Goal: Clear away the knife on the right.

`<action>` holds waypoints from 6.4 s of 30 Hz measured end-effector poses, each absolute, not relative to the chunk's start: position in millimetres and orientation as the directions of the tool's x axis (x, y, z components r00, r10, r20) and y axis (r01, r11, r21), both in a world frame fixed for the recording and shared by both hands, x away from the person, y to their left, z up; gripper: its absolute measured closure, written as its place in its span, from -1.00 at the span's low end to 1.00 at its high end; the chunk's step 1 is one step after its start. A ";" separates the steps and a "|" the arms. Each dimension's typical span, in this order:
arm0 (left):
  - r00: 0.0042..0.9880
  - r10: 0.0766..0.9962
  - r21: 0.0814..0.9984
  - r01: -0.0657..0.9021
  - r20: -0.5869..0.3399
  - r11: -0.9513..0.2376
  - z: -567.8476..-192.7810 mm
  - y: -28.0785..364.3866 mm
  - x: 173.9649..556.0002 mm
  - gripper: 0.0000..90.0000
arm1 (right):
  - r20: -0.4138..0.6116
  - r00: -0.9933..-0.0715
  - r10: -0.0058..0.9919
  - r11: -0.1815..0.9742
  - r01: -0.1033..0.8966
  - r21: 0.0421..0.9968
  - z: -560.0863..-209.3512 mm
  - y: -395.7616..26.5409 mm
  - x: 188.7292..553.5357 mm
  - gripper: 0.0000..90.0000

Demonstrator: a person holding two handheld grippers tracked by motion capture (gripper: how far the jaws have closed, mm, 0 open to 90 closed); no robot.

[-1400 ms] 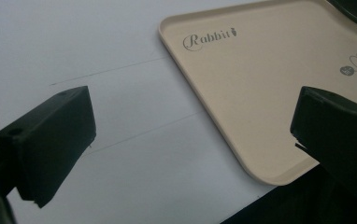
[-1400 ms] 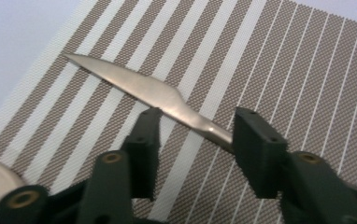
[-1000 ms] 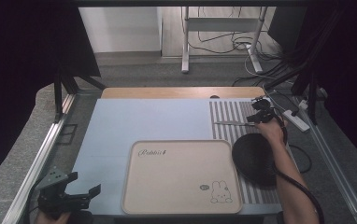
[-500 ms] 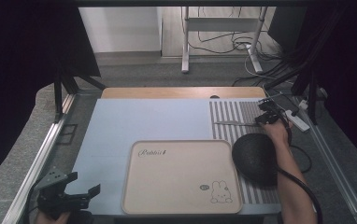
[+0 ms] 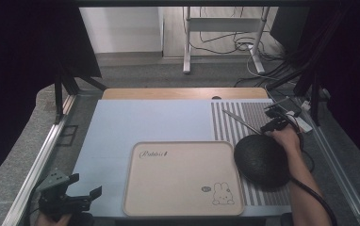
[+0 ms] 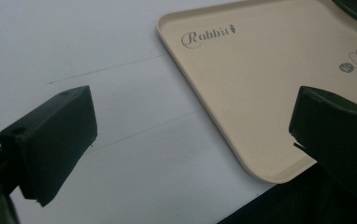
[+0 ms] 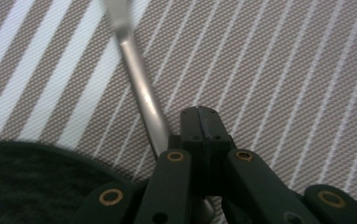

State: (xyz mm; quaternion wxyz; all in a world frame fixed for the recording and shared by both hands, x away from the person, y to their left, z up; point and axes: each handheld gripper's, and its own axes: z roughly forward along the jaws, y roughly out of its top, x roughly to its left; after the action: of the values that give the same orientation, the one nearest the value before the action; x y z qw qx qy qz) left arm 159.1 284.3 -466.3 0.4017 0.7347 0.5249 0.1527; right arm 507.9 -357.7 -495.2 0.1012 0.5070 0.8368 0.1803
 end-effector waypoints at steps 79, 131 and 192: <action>0.408 0.892 0.753 0.644 -0.193 -0.132 -466.1 284.1 158.7 -0.97 | -0.072 -0.514 0.854 0.489 0.750 0.446 -482.9 -359.8 519.7 0.78; 0.431 0.885 0.757 0.634 -0.176 -0.159 -465.7 281.6 158.3 -0.95 | 0.008 -0.723 0.690 0.627 0.603 0.493 -465.8 -256.3 395.9 0.78; 0.433 0.886 0.756 0.633 -0.165 -0.168 -465.6 280.4 158.5 -0.95 | 0.056 -0.936 0.347 0.863 0.343 0.371 -505.4 -120.0 324.1 0.99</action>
State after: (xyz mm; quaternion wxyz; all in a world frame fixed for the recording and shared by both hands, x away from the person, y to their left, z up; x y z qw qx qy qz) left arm 158.5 280.4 -465.6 0.3971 0.7474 0.5081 0.1598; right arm 324.1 -120.0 -505.4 0.0062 0.1788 0.9651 0.1911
